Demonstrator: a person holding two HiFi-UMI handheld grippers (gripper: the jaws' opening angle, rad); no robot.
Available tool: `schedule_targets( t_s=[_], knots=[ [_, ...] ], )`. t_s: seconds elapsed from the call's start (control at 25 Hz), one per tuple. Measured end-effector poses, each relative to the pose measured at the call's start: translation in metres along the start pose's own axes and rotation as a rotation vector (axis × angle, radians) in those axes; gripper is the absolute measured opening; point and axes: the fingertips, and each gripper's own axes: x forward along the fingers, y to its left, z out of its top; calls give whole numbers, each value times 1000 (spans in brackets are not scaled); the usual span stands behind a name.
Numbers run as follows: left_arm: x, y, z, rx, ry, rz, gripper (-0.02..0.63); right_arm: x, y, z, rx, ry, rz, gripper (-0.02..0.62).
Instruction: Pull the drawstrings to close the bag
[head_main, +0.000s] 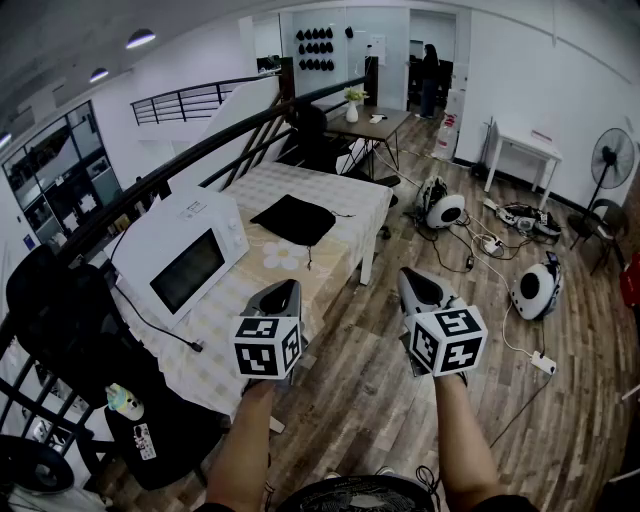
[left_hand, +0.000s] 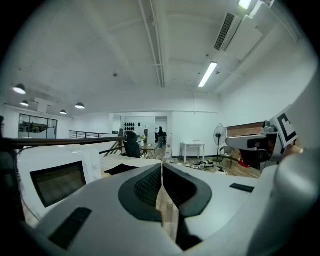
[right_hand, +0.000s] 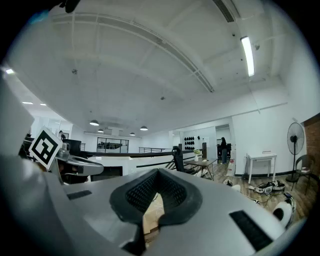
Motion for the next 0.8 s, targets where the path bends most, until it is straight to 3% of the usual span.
schedule_targets(
  t_s=[0.8],
  knots=[
    [16, 26, -9, 5, 3, 2, 35, 19, 1, -5, 15, -6, -51, 23]
  ],
)
